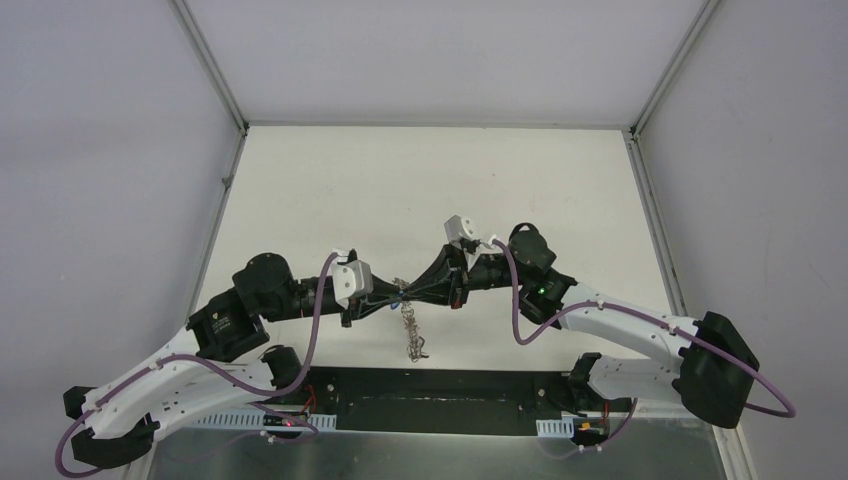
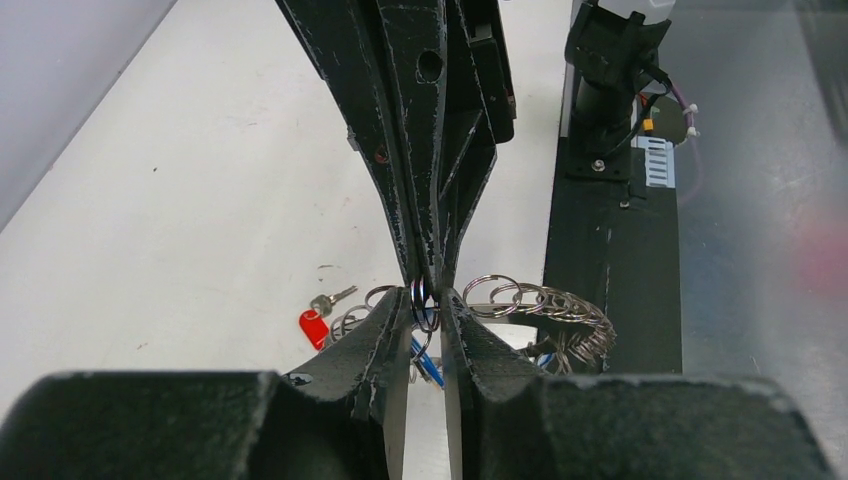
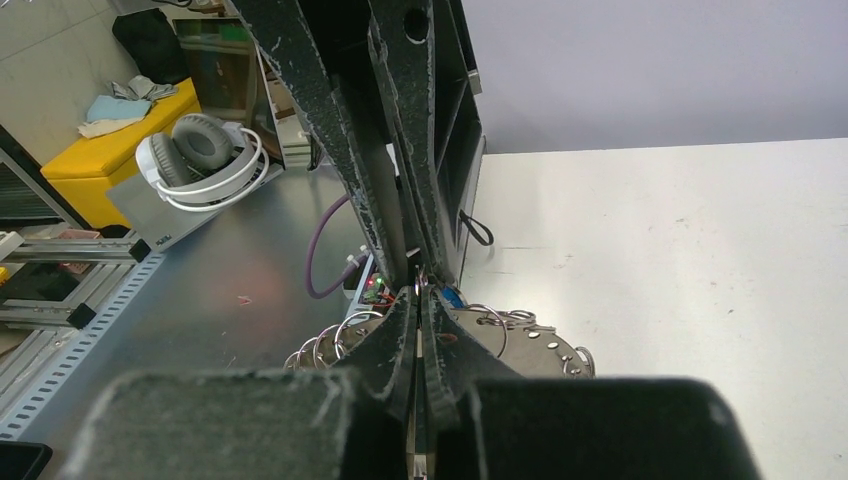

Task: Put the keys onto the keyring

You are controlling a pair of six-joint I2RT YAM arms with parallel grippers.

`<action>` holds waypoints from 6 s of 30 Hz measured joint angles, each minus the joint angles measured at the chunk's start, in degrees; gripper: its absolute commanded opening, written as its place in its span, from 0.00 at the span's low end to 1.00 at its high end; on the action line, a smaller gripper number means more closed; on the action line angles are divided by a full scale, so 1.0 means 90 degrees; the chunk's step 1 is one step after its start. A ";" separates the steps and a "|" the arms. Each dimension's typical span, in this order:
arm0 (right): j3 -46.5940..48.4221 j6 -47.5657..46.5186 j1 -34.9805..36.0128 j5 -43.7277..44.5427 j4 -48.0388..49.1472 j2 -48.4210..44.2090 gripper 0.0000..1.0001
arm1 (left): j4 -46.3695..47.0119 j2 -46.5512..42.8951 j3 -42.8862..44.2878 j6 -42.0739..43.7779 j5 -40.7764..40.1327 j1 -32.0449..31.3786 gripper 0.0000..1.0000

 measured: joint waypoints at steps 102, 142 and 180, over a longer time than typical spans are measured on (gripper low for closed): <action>0.0299 -0.0153 0.0148 0.0481 0.0131 0.0420 0.10 | -0.6414 0.4524 0.5719 0.1205 -0.0454 -0.0002 0.00; 0.0316 -0.0270 0.0180 0.0347 -0.0430 0.0109 0.00 | -0.1054 -0.0418 0.0311 0.1326 -0.0384 -0.0002 0.39; 0.0219 -0.0306 0.0180 0.0391 -0.0532 0.0087 0.00 | -0.1394 0.0187 0.0423 0.2057 -0.0041 -0.0002 0.00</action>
